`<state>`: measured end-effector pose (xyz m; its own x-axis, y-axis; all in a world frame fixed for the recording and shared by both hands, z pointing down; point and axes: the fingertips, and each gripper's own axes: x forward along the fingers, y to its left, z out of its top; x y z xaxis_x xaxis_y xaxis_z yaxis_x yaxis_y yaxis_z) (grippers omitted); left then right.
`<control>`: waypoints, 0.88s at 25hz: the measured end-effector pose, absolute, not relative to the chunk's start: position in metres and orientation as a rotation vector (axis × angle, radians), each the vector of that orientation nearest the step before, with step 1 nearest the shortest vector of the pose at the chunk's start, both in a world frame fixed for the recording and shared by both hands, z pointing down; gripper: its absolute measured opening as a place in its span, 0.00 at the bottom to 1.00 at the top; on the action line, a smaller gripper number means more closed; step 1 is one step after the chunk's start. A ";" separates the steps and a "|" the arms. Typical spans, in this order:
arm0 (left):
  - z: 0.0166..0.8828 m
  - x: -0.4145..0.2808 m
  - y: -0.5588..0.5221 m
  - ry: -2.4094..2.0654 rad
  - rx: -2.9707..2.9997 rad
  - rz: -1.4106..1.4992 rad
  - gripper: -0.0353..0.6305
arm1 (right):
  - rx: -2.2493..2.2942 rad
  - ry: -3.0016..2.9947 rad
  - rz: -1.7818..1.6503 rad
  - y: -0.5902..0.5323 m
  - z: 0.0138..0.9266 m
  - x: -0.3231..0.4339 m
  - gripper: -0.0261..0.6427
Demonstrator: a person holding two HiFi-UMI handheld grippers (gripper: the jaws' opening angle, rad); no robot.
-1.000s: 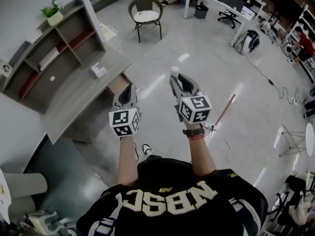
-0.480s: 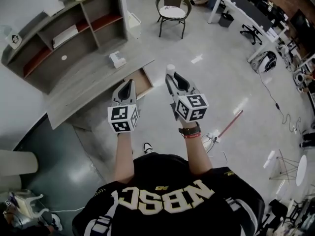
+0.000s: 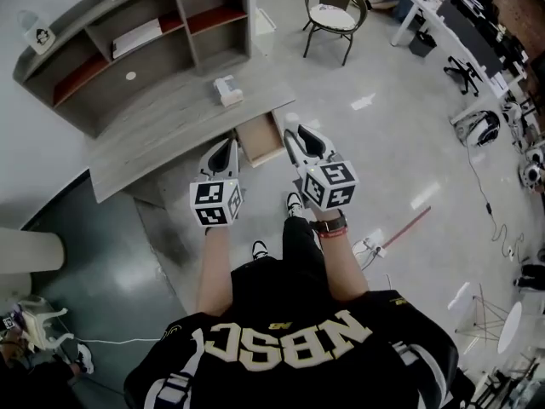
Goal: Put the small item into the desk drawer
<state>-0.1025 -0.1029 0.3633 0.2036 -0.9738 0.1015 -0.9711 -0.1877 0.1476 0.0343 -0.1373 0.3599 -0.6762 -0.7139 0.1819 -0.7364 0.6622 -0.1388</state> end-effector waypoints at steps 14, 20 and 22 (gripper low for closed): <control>0.421 -0.139 -0.166 -1.934 2.111 0.053 0.07 | 0.966 -2.717 0.512 -0.223 0.425 -0.020 0.21; 0.451 -0.143 -0.182 -1.914 2.045 0.076 0.07 | 0.861 -2.666 0.551 -0.240 0.461 -0.029 0.21; 0.464 -0.142 -0.185 -1.900 2.022 0.085 0.07 | 0.803 -2.644 0.579 -0.240 0.478 -0.032 0.21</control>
